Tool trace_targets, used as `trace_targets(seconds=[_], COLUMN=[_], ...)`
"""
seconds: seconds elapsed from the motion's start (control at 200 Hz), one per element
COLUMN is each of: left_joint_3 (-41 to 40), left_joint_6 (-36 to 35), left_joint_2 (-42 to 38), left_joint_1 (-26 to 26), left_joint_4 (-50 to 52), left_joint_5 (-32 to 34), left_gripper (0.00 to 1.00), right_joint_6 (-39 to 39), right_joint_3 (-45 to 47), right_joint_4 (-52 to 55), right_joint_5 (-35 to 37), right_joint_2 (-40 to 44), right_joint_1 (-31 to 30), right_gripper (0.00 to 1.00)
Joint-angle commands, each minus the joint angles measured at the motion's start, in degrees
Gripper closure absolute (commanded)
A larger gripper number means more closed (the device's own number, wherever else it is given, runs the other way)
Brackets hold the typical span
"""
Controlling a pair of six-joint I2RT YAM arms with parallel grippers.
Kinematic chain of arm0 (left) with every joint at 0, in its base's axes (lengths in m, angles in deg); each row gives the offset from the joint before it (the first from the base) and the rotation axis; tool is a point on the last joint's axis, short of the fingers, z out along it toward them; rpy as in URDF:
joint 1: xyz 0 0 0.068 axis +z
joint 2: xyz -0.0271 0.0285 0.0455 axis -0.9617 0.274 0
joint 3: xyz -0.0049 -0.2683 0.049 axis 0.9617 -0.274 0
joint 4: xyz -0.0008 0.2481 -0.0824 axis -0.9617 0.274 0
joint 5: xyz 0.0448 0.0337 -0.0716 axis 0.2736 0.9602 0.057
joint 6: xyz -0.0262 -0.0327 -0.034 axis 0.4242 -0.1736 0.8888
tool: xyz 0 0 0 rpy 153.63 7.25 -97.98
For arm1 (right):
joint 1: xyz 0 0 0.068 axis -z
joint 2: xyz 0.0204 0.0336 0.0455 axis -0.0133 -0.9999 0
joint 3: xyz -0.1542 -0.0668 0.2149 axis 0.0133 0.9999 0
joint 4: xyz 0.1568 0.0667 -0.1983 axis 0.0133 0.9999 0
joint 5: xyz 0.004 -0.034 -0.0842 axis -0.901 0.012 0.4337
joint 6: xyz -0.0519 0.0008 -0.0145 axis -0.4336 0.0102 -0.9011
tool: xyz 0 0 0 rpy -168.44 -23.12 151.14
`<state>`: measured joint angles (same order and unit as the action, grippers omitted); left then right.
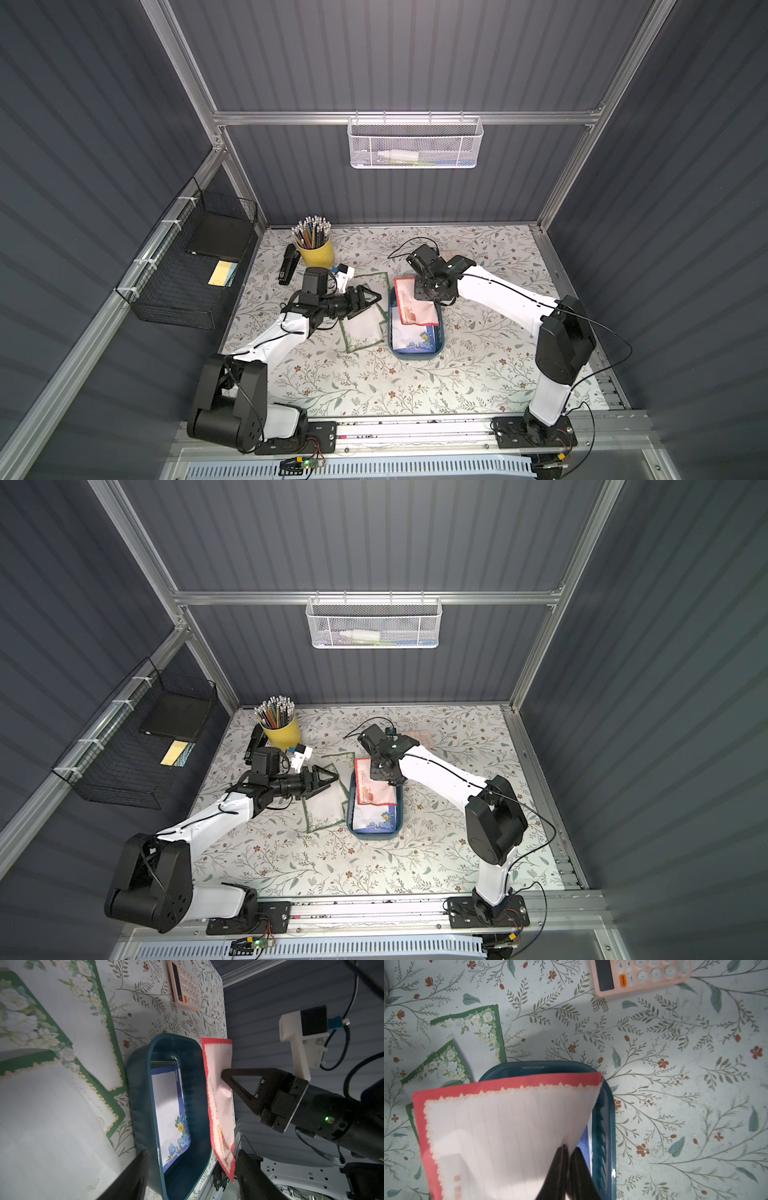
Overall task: Take out the stationery paper from the storage box
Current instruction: Pick up the stationery paper from the storage box.
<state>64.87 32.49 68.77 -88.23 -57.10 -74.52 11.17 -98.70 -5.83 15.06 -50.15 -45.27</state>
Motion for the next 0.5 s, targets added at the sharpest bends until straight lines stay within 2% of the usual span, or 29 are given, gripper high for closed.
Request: trace_targets(seconds=[0.0,0.495], left_joint_3=[-0.24,0.92], left_joint_6=[2.48,4.11], left_joint_2=[1.72,4.32], left_joint_1=[-1.89,-3.17], left_joint_4=[-3.60,-6.44], left_joint_5=[1.02,1.71], left_gripper=[0.32,0.33], right_joint_6=[-0.32,-0.63], right_joint_3=[-1.92,-3.75], right_joint_4=[0.42,-1.12], right_joint_5=[0.07,-3.00], right_joint_2=[-1.39,-3.22], right_joint_1=[0.21,0.15], right_gripper=[0.89,0.89])
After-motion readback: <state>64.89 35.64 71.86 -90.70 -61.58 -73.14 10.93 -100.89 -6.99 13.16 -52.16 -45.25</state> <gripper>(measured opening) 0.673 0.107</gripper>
